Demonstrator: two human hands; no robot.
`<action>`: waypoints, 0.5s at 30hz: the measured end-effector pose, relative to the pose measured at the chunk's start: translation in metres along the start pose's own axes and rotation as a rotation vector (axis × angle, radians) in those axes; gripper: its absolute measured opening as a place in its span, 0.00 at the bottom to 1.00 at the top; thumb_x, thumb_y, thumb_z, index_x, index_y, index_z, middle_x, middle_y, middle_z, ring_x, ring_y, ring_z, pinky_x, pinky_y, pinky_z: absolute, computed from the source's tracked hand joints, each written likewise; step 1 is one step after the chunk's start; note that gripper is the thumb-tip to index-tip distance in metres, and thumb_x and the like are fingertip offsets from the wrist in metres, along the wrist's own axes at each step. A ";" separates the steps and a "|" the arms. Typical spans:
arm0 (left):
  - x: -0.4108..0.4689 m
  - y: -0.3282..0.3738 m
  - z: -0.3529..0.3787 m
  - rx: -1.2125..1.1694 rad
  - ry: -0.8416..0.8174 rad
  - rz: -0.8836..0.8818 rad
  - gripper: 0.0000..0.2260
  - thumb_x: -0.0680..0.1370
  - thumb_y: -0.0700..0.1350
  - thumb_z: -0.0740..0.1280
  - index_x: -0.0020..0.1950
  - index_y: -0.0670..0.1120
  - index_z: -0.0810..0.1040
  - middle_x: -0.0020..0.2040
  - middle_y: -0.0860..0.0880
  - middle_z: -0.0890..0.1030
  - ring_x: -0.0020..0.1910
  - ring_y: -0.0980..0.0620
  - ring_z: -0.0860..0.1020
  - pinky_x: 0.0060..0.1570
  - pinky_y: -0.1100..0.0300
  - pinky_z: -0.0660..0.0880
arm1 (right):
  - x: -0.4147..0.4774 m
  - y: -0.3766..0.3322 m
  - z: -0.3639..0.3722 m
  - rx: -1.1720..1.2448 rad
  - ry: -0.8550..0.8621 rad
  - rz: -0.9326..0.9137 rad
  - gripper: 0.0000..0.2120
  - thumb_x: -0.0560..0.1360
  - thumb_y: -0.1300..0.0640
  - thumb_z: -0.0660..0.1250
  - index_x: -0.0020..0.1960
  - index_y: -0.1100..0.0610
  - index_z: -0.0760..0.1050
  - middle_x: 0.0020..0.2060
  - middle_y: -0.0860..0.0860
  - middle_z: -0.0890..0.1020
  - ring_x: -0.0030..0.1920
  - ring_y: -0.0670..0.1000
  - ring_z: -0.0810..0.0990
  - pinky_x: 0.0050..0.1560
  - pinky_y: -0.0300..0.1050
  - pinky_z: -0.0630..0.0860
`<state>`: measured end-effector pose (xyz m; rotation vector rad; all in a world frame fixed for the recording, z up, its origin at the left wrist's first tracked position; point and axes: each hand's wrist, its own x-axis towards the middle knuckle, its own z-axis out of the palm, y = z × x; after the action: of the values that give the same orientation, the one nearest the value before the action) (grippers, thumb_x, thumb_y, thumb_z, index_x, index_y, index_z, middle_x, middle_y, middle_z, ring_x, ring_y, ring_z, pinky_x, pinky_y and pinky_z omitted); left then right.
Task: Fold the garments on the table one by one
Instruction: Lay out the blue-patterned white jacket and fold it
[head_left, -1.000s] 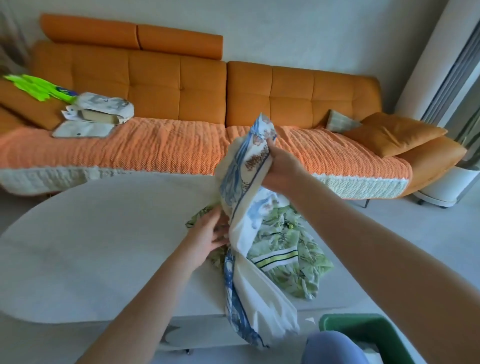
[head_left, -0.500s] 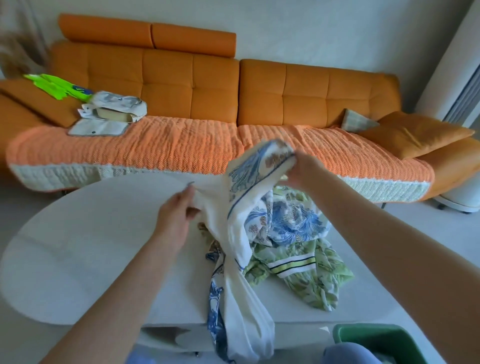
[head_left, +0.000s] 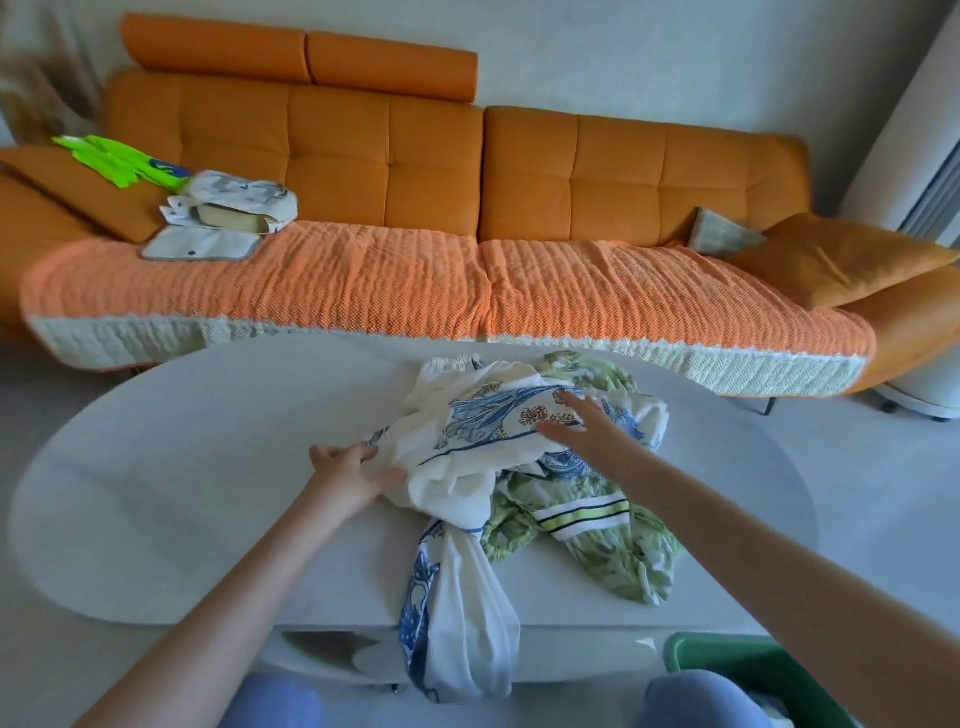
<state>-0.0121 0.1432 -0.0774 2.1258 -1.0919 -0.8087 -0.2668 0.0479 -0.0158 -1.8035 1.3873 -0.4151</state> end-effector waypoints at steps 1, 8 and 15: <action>-0.010 0.005 0.002 0.021 -0.013 0.004 0.46 0.59 0.63 0.70 0.72 0.41 0.64 0.67 0.41 0.59 0.67 0.46 0.65 0.63 0.57 0.67 | -0.003 -0.003 0.005 -0.128 -0.006 -0.068 0.36 0.75 0.44 0.65 0.77 0.49 0.51 0.77 0.50 0.44 0.76 0.58 0.47 0.72 0.62 0.51; -0.050 -0.010 0.048 -0.089 -0.250 0.019 0.65 0.55 0.56 0.80 0.76 0.42 0.37 0.62 0.47 0.77 0.57 0.51 0.77 0.55 0.60 0.72 | -0.022 -0.006 0.079 -0.621 0.154 -0.297 0.47 0.63 0.28 0.66 0.74 0.49 0.54 0.69 0.52 0.58 0.68 0.55 0.59 0.68 0.54 0.64; -0.056 -0.015 0.061 -0.125 0.058 0.121 0.51 0.69 0.41 0.74 0.76 0.44 0.37 0.40 0.52 0.82 0.40 0.53 0.80 0.42 0.60 0.75 | 0.004 -0.031 0.118 -0.776 0.211 -0.392 0.30 0.70 0.37 0.67 0.66 0.51 0.69 0.62 0.51 0.72 0.63 0.55 0.65 0.65 0.49 0.63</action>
<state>-0.0767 0.1838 -0.1136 1.9477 -1.0989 -0.7341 -0.1653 0.0925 -0.0668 -2.7564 1.4457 -0.2855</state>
